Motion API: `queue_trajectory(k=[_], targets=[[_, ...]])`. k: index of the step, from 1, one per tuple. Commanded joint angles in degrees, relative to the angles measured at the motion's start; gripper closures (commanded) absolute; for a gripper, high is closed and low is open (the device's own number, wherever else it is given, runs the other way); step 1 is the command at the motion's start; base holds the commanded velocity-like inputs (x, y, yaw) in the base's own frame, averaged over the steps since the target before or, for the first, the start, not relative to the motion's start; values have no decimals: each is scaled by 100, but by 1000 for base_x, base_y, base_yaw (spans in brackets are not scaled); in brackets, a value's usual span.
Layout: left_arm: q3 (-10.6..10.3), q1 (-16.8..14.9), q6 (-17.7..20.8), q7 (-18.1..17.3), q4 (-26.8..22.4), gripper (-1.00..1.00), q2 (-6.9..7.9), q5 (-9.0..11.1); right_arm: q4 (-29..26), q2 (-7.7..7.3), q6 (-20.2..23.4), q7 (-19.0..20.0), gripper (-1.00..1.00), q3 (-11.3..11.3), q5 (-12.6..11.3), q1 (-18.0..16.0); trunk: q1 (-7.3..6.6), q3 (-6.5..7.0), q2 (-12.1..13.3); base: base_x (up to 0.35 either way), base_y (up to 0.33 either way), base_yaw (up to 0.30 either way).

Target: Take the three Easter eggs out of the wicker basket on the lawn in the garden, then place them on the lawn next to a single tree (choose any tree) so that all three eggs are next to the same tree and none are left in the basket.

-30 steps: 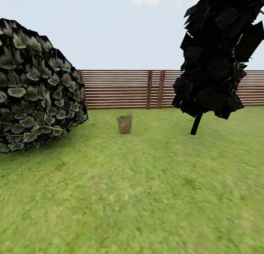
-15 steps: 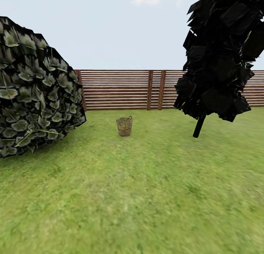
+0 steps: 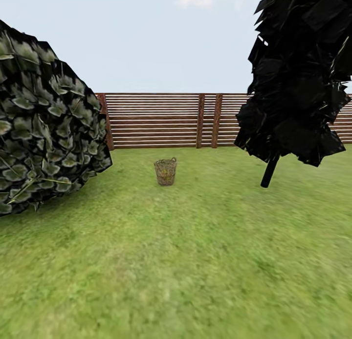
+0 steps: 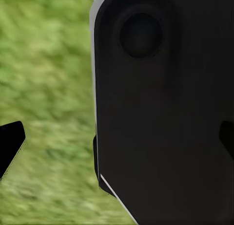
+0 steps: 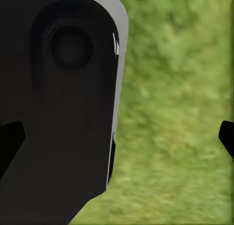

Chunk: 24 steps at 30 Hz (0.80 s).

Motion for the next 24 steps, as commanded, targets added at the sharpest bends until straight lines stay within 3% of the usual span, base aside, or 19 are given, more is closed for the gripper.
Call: queue_trajectory(k=[1,24], targets=[[0,4,-3,-1,-12,-100,0,1,14,-1,-3,0,-100,3,52,-8,3,-4,-2,330,0,0],[0,4,-3,0,-12,-100,6,1,14,-1,-3,-5,-100,0,48,-8,3,-4,-2,330,0,0]])
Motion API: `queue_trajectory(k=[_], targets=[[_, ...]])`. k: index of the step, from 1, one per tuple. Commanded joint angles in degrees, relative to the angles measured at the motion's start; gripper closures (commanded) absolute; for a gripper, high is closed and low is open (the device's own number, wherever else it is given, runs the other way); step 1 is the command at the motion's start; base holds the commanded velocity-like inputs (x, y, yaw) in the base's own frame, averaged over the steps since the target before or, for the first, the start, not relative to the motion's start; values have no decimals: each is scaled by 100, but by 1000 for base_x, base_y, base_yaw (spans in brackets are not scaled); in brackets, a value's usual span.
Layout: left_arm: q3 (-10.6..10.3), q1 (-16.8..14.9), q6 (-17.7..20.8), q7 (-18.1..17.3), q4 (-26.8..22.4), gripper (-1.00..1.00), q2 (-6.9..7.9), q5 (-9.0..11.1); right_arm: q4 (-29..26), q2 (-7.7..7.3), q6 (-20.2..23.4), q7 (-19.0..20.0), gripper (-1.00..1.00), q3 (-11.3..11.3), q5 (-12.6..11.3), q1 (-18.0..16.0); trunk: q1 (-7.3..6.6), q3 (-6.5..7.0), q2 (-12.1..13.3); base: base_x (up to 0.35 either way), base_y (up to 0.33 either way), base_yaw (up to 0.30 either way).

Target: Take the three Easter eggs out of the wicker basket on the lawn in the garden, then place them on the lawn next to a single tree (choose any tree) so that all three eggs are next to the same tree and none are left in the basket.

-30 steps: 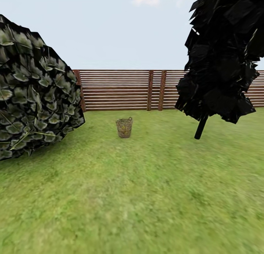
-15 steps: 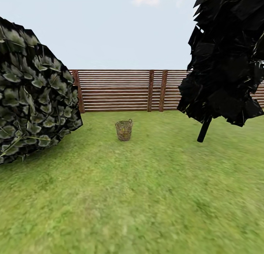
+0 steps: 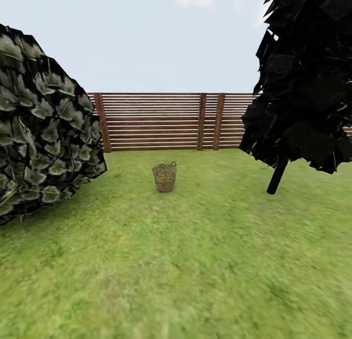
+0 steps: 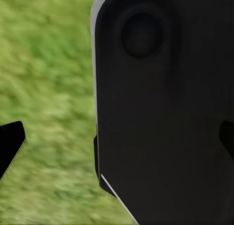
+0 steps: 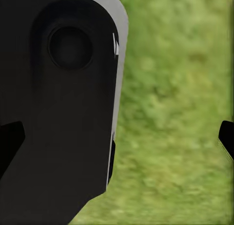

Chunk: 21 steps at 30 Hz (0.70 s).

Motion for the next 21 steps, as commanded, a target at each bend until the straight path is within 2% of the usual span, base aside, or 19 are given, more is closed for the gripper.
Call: queue_trajectory(k=[1,21], targets=[[0,4,-3,-1,-12,-100,2,1,14,-2,-3,0,-100,5,53,-8,3,-4,-2,330,0,0],[0,4,-3,-2,-12,-100,-1,1,14,6,0,1,-100,14,62,-8,3,-4,-2,330,0,0]])
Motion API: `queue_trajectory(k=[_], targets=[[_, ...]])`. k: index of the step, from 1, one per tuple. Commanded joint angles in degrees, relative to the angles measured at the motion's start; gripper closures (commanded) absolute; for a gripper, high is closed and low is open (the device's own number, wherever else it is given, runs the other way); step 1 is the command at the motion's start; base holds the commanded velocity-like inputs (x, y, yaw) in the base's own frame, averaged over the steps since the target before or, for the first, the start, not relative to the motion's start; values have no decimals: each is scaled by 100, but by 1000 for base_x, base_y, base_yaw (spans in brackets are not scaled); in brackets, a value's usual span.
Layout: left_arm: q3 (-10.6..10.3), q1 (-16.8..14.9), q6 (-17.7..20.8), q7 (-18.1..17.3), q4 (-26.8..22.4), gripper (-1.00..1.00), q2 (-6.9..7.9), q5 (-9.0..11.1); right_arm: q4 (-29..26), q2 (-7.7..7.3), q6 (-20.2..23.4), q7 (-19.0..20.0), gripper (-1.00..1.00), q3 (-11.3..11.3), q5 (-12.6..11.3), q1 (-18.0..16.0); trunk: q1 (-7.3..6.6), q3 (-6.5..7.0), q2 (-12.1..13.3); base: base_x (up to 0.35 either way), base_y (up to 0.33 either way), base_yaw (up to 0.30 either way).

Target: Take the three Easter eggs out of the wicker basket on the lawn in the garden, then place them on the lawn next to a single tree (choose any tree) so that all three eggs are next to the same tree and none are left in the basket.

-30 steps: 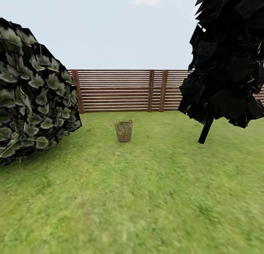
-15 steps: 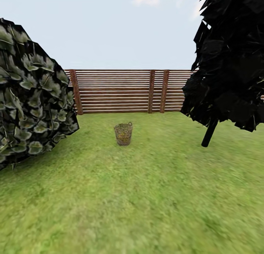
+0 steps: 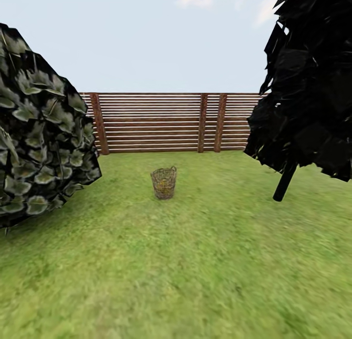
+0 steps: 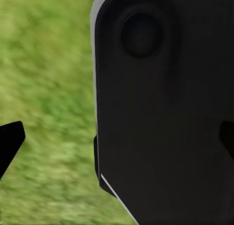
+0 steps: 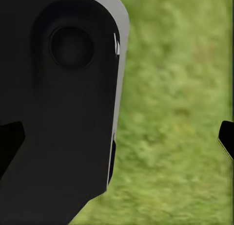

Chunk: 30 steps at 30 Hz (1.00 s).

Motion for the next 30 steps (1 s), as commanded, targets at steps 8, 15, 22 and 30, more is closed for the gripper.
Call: queue_trajectory(k=[8,15,22,30], targets=[[0,4,-3,-1,-12,-100,-4,1,13,-7,5,-1,-100,5,54,-8,3,-4,-2,330,0,0],[0,4,-3,1,-12,-100,-4,1,13,-8,4,-1,-100,5,54,-8,3,-4,-2,330,0,0],[0,4,-3,0,-12,-100,-4,1,13,-8,4,-1,-100,6,54,-8,3,-4,-2,330,0,0],[0,4,-3,0,-12,-100,-4,1,13,-8,4,-1,-100,4,54,-8,3,-4,-2,330,0,0]])
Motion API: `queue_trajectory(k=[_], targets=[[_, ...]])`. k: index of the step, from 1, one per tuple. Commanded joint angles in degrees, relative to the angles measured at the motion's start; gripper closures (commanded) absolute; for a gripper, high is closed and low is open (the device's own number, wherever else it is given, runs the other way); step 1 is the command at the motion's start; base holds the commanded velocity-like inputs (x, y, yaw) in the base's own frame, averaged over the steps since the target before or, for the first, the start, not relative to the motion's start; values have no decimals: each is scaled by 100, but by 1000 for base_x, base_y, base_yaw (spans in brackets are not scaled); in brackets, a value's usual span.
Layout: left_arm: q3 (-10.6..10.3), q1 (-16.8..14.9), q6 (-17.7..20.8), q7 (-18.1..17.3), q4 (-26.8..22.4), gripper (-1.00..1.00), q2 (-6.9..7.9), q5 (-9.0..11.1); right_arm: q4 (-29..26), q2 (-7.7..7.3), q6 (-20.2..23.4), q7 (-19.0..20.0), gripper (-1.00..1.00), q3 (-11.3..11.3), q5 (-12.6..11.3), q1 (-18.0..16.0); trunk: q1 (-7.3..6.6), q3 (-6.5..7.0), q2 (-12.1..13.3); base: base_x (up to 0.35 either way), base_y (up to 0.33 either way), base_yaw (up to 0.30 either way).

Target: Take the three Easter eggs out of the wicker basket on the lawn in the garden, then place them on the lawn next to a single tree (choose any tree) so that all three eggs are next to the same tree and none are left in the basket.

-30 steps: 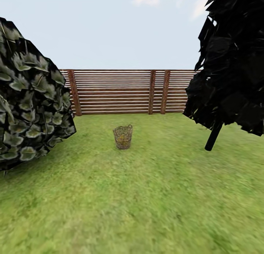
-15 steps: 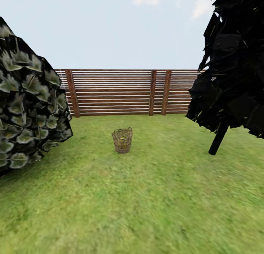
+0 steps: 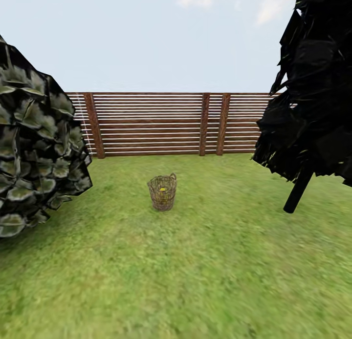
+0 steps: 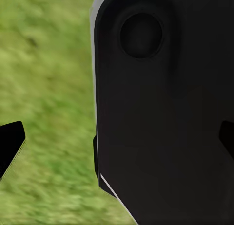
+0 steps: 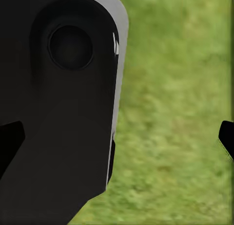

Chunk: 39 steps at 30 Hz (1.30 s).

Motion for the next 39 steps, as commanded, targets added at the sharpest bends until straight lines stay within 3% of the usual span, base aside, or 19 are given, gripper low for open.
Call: queue_trajectory(k=[1,10,21,39], targets=[[0,4,-3,-1,-12,-100,0,1,13,-1,-2,0,-100,3,54,-8,3,-4,-2,330,0,0],[0,4,-3,-2,-6,-100,-9,1,13,-1,-2,0,-100,4,54,-8,3,-4,-2,310,0,0],[-9,6,-1,-31,-10,-100,-3,-5,13,-1,-2,1,-100,7,54,-8,3,-4,-2,76,0,0],[0,4,-3,-28,-12,-100,0,1,13,-1,-2,0,-100,3,53,-8,3,-34,-2,329,0,47]])
